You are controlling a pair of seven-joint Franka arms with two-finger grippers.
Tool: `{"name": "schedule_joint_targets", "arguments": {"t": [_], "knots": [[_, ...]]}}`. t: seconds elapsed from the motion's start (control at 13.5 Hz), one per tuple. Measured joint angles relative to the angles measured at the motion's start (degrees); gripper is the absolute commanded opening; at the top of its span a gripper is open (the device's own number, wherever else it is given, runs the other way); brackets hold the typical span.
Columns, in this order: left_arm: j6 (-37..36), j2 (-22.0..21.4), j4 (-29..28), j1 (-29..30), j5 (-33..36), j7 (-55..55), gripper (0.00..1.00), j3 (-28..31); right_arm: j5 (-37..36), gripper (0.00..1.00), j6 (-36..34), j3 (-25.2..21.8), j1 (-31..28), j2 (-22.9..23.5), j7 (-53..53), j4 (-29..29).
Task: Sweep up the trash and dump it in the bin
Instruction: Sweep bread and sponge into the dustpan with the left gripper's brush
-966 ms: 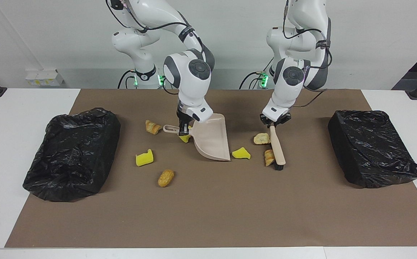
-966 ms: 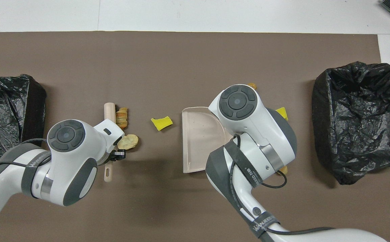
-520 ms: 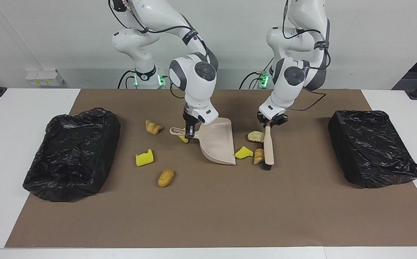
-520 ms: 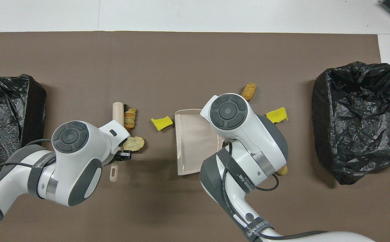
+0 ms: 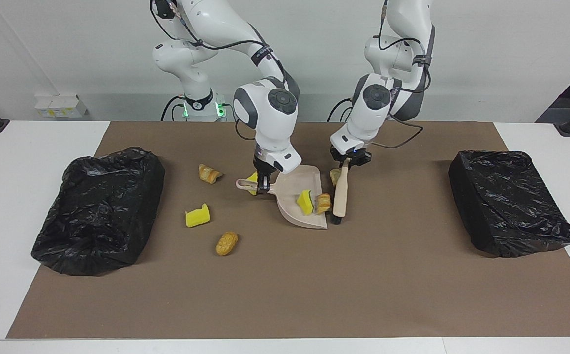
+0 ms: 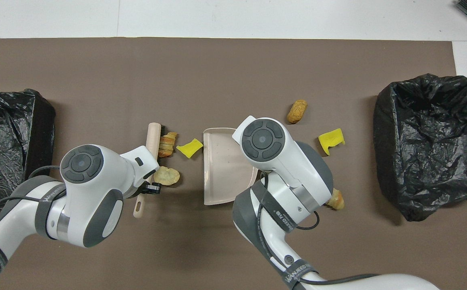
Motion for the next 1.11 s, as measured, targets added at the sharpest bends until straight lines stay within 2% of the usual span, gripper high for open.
{"name": "schedule_joint_targets", "arguments": {"t": [0.15,0.37,0.59,0.74,0.89,1.11], "knots": [[0.1,0.3,1.8,-2.2,-4.2,-1.0,0.00,0.0,0.0,0.00,0.0,0.0,0.0,0.0,0.0,0.0],[-0.2,2.2,6.9,-3.9,-5.4,-6.7,0.00,-0.1,0.0,0.00,0.0,0.0,0.0,0.0,0.0,0.2],[-6.8,2.3,8.9,-3.9,-5.4,-13.0,0.00,0.3,0.0,0.00,-0.7,0.0,0.0,0.0,0.0,0.9],[-10.8,1.7,9.1,-3.9,-3.8,-19.1,0.00,0.4,-0.7,0.00,-3.0,0.0,0.0,0.0,0.0,1.7],[-14.4,0.7,9.2,-3.9,1.2,-26.0,0.00,0.4,-1.7,0.00,-4.1,0.0,0.0,-0.1,0.0,2.2],[-16.7,-0.2,9.1,-3.9,3.1,-34.1,0.00,0.6,-2.3,0.00,-4.6,0.0,0.5,-0.1,0.0,2.3]]}}
